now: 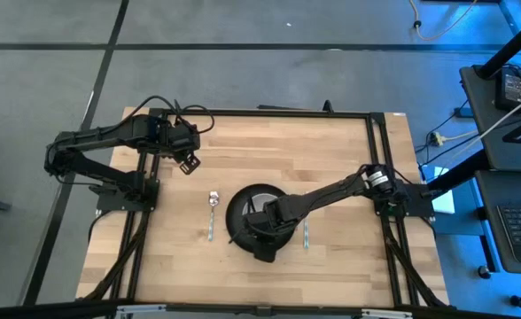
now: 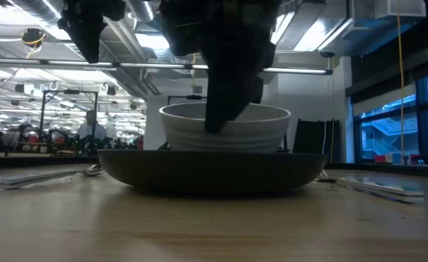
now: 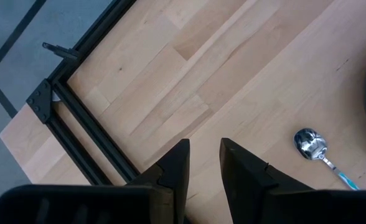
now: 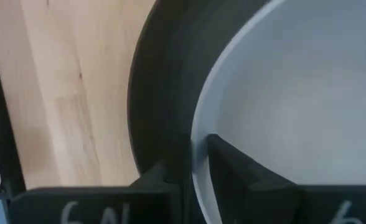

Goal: Set table place
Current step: Put the white bowl on top of the black plate, then return to Home Position

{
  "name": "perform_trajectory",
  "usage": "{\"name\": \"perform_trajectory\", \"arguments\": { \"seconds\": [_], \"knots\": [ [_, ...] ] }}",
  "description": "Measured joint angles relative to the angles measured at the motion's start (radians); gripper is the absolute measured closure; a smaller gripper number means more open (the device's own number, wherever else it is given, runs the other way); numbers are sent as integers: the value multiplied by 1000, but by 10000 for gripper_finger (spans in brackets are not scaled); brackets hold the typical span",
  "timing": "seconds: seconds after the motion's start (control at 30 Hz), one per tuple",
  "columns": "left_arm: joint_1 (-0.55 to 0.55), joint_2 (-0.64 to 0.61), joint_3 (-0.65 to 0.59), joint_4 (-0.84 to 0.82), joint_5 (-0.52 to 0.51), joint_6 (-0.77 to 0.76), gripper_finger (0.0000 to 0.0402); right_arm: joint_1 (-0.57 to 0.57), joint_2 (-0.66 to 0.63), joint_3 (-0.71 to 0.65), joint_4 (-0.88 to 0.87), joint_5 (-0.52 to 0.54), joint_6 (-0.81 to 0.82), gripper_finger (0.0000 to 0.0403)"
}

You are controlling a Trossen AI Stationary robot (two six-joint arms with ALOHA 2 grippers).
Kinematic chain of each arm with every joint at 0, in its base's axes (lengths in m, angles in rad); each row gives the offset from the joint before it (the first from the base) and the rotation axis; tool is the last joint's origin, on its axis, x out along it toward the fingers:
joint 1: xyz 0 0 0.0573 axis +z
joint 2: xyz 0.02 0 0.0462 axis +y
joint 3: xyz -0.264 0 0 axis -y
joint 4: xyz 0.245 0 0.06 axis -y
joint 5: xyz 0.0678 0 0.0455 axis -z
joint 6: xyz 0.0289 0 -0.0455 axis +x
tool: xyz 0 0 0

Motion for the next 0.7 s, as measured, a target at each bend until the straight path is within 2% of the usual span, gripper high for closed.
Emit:
{"name": "perform_trajectory", "arguments": {
  "seconds": [0.3,0.7],
  "knots": [
    [0,0,0,0,0,1,319,-3,-6,17,-15,19,16,349],
    [0,0,0,0,0,1,319,-15,-7,152,-101,17,13,349]
  ]
}}
